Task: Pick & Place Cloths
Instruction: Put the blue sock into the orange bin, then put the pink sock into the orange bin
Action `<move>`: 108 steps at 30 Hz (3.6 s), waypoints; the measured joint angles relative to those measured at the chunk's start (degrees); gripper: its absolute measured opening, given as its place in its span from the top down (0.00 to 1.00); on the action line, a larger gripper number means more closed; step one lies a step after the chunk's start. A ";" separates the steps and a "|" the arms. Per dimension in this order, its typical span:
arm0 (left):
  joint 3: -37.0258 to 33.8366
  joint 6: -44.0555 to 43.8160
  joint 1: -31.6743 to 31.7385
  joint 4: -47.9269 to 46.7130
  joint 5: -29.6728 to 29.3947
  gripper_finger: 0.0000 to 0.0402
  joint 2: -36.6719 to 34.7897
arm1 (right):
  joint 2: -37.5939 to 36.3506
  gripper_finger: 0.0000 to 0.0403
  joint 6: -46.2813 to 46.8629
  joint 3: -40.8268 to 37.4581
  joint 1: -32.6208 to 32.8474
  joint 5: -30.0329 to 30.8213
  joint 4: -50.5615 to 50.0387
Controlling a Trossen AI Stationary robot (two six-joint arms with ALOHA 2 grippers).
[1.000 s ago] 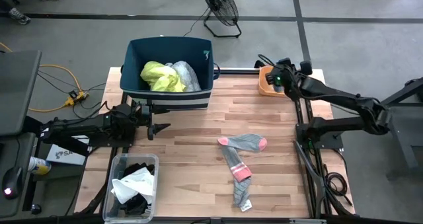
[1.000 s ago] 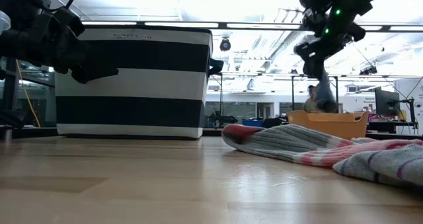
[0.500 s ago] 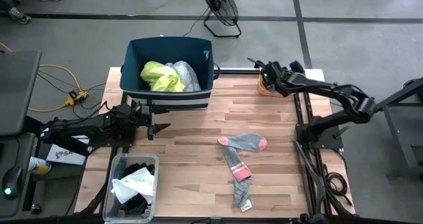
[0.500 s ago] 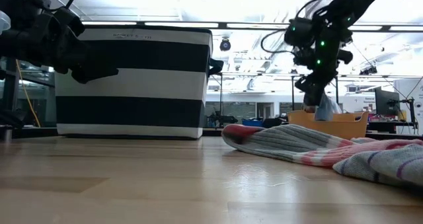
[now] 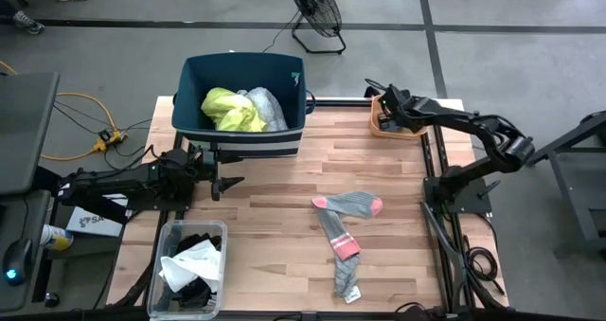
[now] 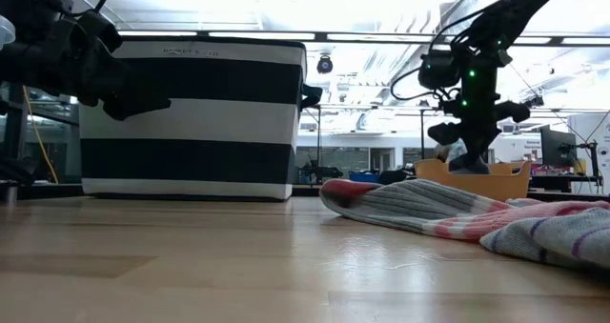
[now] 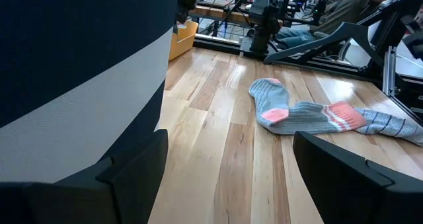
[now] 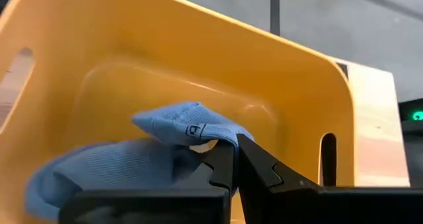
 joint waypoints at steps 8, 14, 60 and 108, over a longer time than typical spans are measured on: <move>0.00 0.00 0.00 0.00 0.00 0.20 -0.02 | 0.00 0.99 2.28 0.00 -3.69 -6.79 0.08; 0.00 0.00 0.00 -0.01 0.00 0.20 -0.01 | 0.00 0.99 2.82 0.00 -4.54 -9.33 0.44; 0.00 0.00 0.00 0.00 0.00 0.20 -0.01 | -16.12 0.38 2.80 0.00 3.36 -22.55 -3.12; 0.00 0.00 0.00 -0.01 0.00 0.20 -0.02 | 5.87 0.38 4.02 0.00 66.99 -10.74 24.55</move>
